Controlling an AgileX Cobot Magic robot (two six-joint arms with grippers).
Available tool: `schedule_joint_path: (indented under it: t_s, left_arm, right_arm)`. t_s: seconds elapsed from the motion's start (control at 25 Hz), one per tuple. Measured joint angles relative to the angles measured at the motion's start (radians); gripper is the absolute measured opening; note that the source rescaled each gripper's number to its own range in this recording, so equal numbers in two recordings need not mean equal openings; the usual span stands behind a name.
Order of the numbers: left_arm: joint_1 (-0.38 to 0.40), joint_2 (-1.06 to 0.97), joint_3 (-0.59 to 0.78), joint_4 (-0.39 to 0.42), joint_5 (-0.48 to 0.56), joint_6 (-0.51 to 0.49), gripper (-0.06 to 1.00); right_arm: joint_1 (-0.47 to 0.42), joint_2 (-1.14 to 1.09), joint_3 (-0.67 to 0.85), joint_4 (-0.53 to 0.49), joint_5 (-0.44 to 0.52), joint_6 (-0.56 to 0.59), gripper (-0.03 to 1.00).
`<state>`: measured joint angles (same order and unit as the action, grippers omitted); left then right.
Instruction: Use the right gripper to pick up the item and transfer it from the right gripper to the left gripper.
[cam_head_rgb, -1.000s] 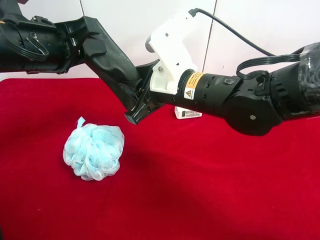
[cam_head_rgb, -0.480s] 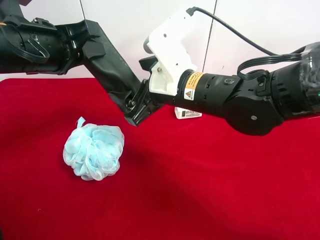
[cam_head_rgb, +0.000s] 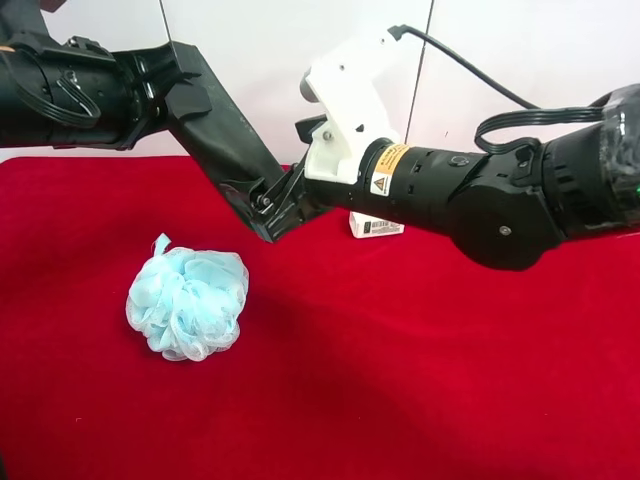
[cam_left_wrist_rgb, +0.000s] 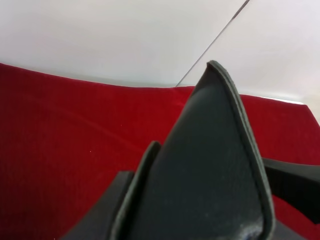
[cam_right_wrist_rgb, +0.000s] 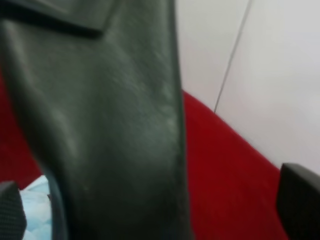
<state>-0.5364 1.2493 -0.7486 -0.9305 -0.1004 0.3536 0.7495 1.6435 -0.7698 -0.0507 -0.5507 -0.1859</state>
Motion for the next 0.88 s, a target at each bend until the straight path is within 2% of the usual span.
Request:
schedule_joint_path:
  t_s: [0.08, 0.2, 0.48, 0.6, 0.72, 0.88]
  left_arm:
    - [0.0, 0.0, 0.0, 0.0, 0.0, 0.005, 0.04]
    - [0.0, 0.0, 0.0, 0.0, 0.014, 0.035, 0.04]
    - [0.0, 0.0, 0.0, 0.026, 0.1, 0.115, 0.03]
    - [0.0, 0.0, 0.0, 0.075, 0.1, 0.122, 0.03]
    - [0.019, 0.0, 0.0, 0.115, 0.115, 0.126, 0.03]
    - [0.099, 0.0, 0.0, 0.122, 0.154, 0.126, 0.02]
  right_arm:
    - [0.0, -0.003, 0.0, 0.006, 0.03, 0.0, 1.0]
    - [0.0, -0.032, 0.0, 0.011, 0.13, 0.004, 1.0]
    - [0.0, -0.296, 0.001, 0.092, 0.464, 0.006, 1.0]
    - [0.0, -0.461, 0.001, 0.104, 0.649, 0.014, 1.0]
    - [0.0, -0.64, 0.001, 0.104, 0.858, 0.069, 1.0]
    - [0.0, -0.884, 0.001, 0.011, 1.144, 0.212, 1.0]
